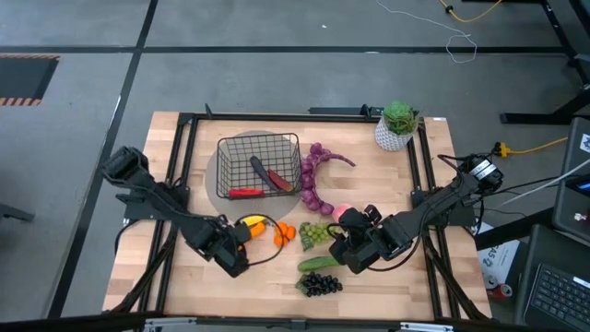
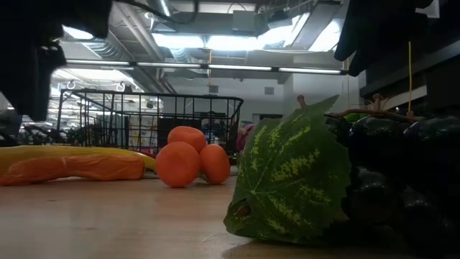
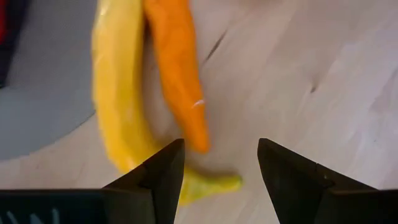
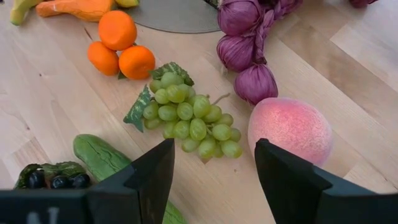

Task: Build produce basket
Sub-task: Put the orange chili pepper into the wire basket

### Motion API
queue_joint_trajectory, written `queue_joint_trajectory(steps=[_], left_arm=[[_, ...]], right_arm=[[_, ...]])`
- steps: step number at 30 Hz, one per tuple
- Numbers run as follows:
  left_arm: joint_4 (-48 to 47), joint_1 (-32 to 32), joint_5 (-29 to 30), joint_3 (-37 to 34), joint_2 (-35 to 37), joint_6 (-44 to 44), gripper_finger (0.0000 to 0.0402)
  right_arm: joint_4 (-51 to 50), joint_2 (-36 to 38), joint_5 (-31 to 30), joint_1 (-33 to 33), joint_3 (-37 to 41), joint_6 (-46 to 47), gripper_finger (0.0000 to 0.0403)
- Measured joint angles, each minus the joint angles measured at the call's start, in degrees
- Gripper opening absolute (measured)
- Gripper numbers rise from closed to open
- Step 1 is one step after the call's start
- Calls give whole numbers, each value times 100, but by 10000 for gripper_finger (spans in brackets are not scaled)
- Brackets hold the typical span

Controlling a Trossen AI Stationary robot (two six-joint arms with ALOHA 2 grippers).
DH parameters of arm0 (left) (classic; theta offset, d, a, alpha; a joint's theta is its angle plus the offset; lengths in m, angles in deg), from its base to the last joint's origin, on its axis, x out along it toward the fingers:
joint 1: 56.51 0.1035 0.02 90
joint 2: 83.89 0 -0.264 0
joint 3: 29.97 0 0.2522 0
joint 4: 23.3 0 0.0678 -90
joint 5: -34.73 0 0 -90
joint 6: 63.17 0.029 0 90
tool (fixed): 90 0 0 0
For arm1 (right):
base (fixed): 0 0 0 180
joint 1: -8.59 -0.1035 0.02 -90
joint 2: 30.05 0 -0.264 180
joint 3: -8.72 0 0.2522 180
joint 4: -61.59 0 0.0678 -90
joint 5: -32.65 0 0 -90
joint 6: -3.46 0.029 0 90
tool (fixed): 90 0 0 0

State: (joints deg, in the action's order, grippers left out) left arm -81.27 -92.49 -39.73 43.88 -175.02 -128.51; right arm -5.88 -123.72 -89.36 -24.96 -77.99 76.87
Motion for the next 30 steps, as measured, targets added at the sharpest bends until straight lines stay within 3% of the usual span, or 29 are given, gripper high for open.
queue_joint_trajectory(steps=[12,30], left_arm=[[77,450,295,0,-856,135,198],[485,635,292,0,-1174,147,195]], right_arm=[[-4,0,2,0,0,-17,221],[8,0,-286,1,0,-39,221]])
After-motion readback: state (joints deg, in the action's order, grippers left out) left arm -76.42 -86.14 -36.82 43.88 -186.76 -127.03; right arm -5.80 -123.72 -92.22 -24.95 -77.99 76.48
